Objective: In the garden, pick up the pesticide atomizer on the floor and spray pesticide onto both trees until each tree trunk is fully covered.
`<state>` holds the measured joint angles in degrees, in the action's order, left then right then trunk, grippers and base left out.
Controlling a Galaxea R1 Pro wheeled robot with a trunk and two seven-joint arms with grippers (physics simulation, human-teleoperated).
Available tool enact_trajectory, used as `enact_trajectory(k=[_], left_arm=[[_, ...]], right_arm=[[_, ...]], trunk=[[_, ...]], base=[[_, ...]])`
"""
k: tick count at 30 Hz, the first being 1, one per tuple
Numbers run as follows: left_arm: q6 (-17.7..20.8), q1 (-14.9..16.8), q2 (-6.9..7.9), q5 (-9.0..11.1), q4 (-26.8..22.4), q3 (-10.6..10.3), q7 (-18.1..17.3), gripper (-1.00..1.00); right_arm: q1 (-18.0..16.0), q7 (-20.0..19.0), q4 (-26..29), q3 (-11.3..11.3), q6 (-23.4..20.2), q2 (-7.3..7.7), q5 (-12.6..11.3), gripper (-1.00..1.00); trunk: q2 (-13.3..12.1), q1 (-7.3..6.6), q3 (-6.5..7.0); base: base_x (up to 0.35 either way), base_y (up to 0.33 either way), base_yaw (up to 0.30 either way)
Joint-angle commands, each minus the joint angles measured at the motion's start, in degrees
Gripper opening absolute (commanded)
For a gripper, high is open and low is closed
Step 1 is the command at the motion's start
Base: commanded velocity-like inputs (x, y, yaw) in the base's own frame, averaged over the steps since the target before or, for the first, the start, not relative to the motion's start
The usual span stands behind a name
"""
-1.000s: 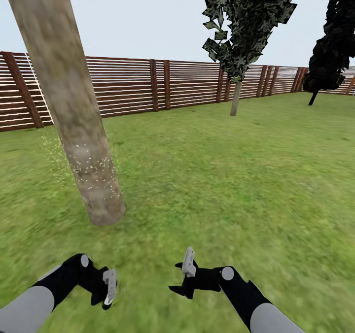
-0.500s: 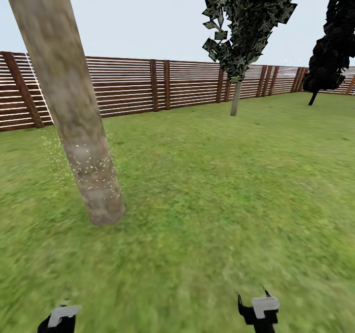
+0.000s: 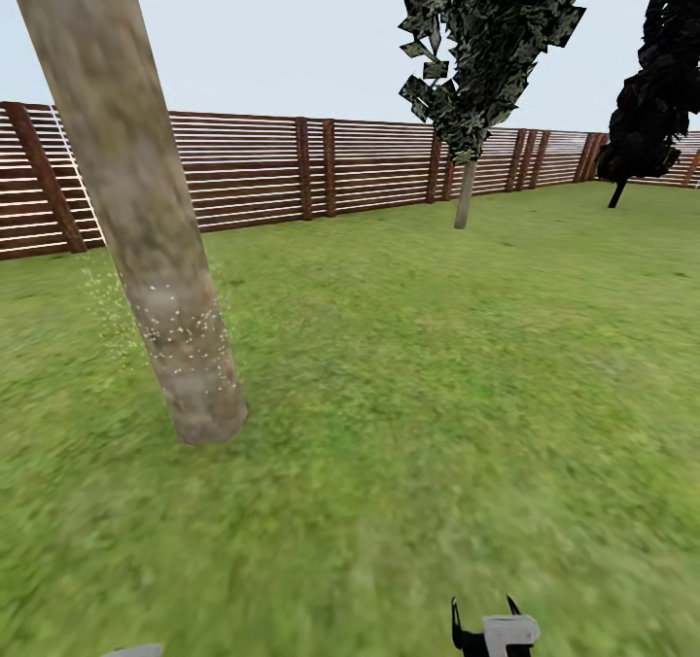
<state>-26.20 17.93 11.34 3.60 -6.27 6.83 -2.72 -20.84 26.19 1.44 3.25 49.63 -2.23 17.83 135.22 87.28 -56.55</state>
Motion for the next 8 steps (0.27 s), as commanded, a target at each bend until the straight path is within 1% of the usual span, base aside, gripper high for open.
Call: enact_trajectory(k=[1,5,8], left_arm=[[0.0,0.0,0.00,0.0,0.0,0.0,0.0,-1.00],[0.0,0.0,0.14,-0.2,0.0,0.0,0.0,-1.00],[-0.1,0.0,-0.07,-0.8,0.0,-0.4,-0.1,-1.00]], right_arm=[[0.0,0.0,0.0,0.0,0.0,0.02,0.0,1.00],[0.0,0.0,0.0,0.0,-0.1,0.03,0.0,1.00],[0.0,0.0,0.0,0.1,-0.1,-0.03,0.0,1.00]], trunk=[[0.0,0.00,0.00],[0.0,0.00,0.00],[0.0,0.00,0.00]], base=[[0.000,0.000,0.000],[0.000,0.000,0.000],[0.000,0.000,0.000]])
